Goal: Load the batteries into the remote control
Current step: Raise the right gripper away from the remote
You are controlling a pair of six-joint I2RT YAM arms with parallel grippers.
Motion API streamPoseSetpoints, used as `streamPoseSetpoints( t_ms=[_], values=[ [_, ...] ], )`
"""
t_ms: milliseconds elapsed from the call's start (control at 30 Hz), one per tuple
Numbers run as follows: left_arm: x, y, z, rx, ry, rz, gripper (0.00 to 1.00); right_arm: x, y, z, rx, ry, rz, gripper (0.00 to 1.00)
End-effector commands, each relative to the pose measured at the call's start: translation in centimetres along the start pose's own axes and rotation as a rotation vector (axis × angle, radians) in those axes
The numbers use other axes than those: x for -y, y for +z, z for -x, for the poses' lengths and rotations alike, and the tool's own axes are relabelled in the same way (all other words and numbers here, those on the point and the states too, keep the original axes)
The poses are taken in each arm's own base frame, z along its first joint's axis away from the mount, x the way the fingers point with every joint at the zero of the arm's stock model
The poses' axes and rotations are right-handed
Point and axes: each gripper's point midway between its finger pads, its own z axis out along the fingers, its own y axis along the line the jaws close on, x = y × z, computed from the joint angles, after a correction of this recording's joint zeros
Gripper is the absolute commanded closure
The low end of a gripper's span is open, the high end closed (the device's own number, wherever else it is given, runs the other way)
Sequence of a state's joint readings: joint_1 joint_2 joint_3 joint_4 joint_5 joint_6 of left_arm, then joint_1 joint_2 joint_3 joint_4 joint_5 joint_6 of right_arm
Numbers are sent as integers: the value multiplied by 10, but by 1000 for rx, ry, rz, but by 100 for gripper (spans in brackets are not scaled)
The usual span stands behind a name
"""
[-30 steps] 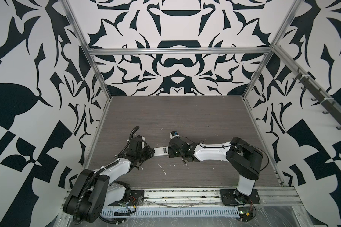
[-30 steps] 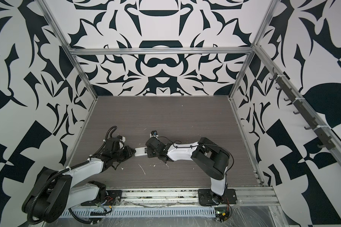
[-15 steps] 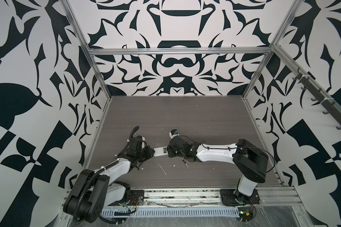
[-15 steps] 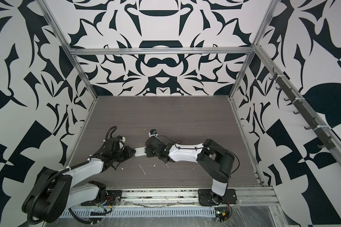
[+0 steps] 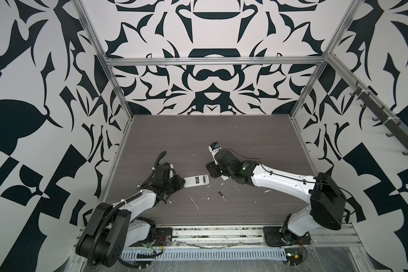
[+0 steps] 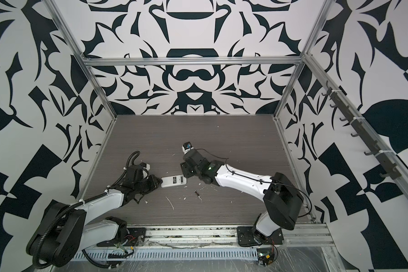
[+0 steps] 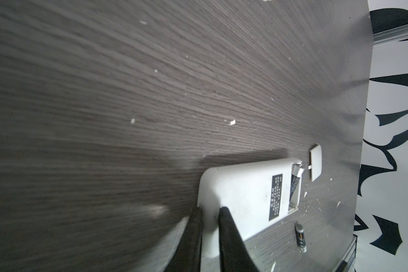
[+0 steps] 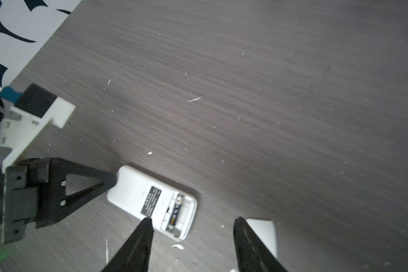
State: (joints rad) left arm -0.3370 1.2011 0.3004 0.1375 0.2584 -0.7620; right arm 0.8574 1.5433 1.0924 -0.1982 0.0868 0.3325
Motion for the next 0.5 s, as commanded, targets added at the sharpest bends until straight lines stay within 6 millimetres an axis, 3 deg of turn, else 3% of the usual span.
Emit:
streamPoseSetpoints(
  t_ms=[0, 100, 267, 467],
  values=[
    [-6, 0, -7, -16, -7, 16, 82, -22, -13, 5, -72, -250, 210, 31],
    [-5, 0, -7, -17, -6, 14, 82, -34, -11, -1, -141, -420, 302, 17],
    [-5, 0, -7, -22, -8, 12, 82, -48, -4, -12, -222, -564, 415, 4],
    [-4, 0, -8, -25, -10, 10, 82, -33, 8, -33, -302, -719, 381, 2]
  ],
)
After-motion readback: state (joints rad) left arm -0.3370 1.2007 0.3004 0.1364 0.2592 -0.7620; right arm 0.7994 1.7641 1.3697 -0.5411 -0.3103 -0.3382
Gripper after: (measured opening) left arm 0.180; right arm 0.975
